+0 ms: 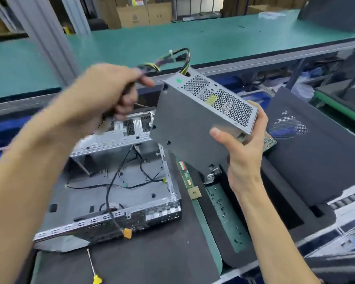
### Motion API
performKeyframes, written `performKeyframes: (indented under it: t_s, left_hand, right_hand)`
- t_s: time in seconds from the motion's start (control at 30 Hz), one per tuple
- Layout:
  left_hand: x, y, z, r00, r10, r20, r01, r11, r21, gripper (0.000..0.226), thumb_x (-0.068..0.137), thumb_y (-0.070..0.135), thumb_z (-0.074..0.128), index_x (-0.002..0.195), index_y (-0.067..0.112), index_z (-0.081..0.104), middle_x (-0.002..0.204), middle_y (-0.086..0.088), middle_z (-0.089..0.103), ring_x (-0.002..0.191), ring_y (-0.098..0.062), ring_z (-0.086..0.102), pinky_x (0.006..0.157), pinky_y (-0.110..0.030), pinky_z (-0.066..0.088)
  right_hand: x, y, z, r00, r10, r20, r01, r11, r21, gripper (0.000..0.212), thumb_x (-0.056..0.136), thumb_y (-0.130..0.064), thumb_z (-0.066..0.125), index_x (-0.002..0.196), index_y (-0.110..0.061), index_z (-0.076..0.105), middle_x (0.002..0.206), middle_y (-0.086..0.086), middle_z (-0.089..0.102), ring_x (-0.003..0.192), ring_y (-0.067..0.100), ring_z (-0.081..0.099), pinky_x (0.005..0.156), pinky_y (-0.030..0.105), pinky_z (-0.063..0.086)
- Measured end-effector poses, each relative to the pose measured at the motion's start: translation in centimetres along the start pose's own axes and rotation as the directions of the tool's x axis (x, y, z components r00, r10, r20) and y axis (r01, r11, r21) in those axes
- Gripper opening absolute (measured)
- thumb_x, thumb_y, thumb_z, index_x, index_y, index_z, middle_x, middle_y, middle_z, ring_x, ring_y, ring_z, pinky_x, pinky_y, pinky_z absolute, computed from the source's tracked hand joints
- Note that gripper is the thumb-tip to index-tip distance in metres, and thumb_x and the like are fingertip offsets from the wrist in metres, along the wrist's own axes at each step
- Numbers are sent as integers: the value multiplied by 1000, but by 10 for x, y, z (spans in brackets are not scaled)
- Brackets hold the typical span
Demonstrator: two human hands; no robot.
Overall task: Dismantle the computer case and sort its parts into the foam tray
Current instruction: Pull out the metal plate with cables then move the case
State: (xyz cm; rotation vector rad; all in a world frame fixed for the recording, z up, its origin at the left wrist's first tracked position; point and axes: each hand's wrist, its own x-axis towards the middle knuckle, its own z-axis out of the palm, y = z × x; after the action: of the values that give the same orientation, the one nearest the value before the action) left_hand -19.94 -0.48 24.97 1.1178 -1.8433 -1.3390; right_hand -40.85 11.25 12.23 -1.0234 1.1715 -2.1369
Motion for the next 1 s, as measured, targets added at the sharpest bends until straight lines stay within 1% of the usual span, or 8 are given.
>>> performKeyframes:
  t_s: [0.2, 0.43, 0.57, 0.63, 0.7, 0.77, 0.9, 1.0]
  left_hand:
    - [13, -56, 101, 984, -138, 116, 135, 990, 34, 27, 108, 36, 31, 104, 19, 52, 77, -6, 75, 36, -10, 37, 34, -15, 27]
    - [43, -70, 187, 930, -190, 314, 172, 981, 85, 42, 95, 60, 46, 94, 24, 67, 60, 12, 68, 36, -9, 41, 35, -17, 27]
    - [50, -83, 237, 875, -228, 427, 210, 974, 91, 58, 81, 77, 54, 113, 30, 66, 91, 3, 77, 45, -12, 44, 38, -20, 32]
    - [50, -95, 259, 884, -194, 425, 171, 981, 93, 60, 81, 75, 59, 111, 23, 67, 92, -2, 75, 46, -11, 44, 38, -21, 32]
    - [51, -105, 276, 896, -182, 405, 167, 983, 71, 58, 84, 67, 63, 109, 15, 68, 73, -7, 67, 45, -11, 41, 38, -22, 30]
    - [54, -113, 288, 894, -183, 409, 165, 983, 78, 50, 88, 61, 63, 103, 13, 69, 56, 0, 46, 44, -10, 39, 38, -22, 28]
    - [60, -123, 307, 876, -182, 447, 155, 983, 96, 52, 95, 52, 59, 101, 1, 65, 50, 3, 39, 39, -10, 37, 37, -20, 30]
    - [67, -127, 317, 850, -214, 481, 163, 976, 145, 47, 98, 48, 56, 107, 3, 66, 48, 4, 39, 36, -9, 37, 37, -19, 30]
  right_hand:
    - [-12, -6, -39, 990, -99, -97, 71, 963, -261, 91, 64, -21, 92, 138, -19, 39, 127, -9, 59, 121, 10, 59, 101, 30, 50]
    - [-37, -6, -128, 974, -113, -194, -5, 855, -519, 91, 69, -21, 95, 139, -29, 36, 125, -19, 56, 118, 7, 58, 93, 16, 48]
    - [-53, -1, -174, 972, -57, -229, -91, 805, -586, 92, 71, -19, 93, 139, -30, 32, 125, -24, 51, 117, 6, 58, 92, 15, 48]
    - [-58, 4, -191, 970, -21, -241, -138, 771, -621, 94, 70, -23, 93, 139, -33, 30, 129, -20, 50, 120, 8, 56, 96, 21, 49]
    - [-60, 11, -205, 969, 8, -249, -180, 711, -679, 94, 68, -25, 94, 135, -40, 29, 134, -12, 46, 128, 16, 50, 107, 39, 46]
    - [-61, 19, -216, 961, 37, -272, -232, 642, -731, 95, 67, -23, 94, 131, -45, 29, 133, -9, 46, 132, 18, 45, 108, 44, 42]
    - [-64, 37, -235, 930, 42, -365, -302, 652, -696, 94, 66, -14, 94, 121, -57, 30, 121, -19, 54, 113, -6, 55, 84, 4, 44]
    - [-68, 49, -243, 911, 37, -410, -342, 624, -703, 98, 65, -11, 93, 117, -63, 27, 120, -21, 52, 110, -14, 52, 80, -3, 39]
